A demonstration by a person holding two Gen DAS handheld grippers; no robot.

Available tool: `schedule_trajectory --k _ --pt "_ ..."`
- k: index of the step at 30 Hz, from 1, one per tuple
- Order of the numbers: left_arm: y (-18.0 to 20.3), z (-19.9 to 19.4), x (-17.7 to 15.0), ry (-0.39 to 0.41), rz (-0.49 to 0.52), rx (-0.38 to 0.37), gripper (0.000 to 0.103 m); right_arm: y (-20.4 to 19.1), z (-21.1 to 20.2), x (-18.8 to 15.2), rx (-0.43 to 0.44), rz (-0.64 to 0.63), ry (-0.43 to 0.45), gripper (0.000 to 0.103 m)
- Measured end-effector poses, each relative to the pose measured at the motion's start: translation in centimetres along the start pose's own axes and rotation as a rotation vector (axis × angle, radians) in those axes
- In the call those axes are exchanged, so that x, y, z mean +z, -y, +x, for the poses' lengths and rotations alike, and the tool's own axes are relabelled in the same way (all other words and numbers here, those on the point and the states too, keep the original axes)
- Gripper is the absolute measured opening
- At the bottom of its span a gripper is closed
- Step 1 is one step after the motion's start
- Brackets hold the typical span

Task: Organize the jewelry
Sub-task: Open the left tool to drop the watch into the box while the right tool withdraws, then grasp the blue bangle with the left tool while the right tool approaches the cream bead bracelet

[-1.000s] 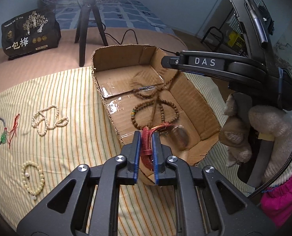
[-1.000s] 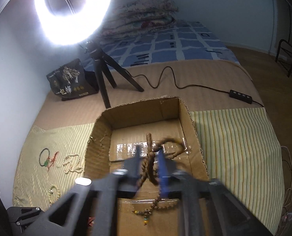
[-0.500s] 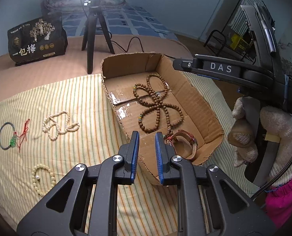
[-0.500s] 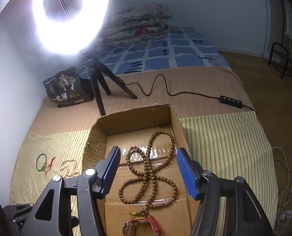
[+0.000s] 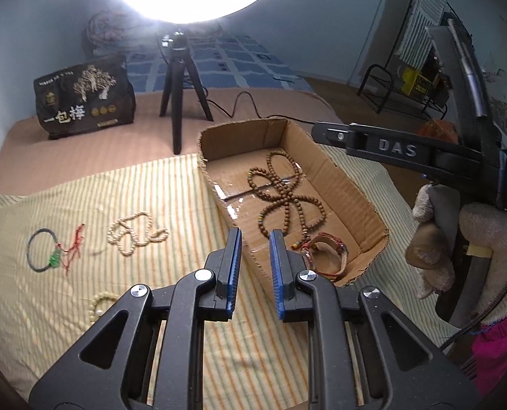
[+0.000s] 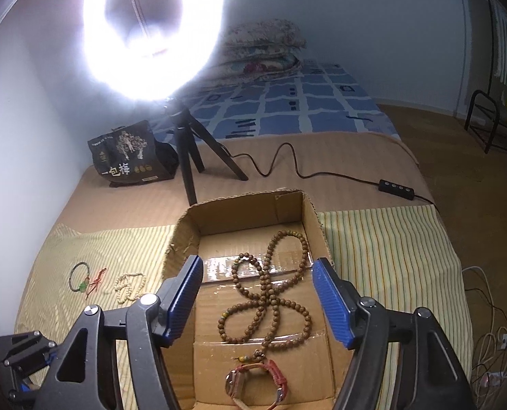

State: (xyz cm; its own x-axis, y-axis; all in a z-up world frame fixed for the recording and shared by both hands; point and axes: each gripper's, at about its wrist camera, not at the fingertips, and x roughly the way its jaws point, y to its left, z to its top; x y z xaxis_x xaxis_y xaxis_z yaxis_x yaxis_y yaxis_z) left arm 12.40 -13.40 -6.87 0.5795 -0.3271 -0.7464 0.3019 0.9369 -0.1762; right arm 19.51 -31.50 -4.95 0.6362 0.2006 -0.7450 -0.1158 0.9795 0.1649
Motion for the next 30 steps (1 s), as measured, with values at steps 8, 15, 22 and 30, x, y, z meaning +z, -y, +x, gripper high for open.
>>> schedule_trajectory --k 8,15,22,30 --pt "-2.5 -2.3 -0.4 0.042 0.002 0.046 0.03 -3.0 -2.2 -0.7 0.031 -0.041 0.056 0.086" --pt "-7.1 -4.0 -0.9 0.059 -0.037 0.099 0.036 -6.0 -3.2 -1.6 0.074 -0.067 0.076 0.09" --pt "-12.8 -5.7 -1.3 0.072 -0.104 0.173 0.036 -9.3 -3.7 -2.8 0.121 -0.12 0.081 0.091" --pt "-19.1 -6.8 -2.3 0.056 -0.16 0.239 0.052 -12.9 -2.4 -4.5 0.181 -0.167 0.032 0.095"
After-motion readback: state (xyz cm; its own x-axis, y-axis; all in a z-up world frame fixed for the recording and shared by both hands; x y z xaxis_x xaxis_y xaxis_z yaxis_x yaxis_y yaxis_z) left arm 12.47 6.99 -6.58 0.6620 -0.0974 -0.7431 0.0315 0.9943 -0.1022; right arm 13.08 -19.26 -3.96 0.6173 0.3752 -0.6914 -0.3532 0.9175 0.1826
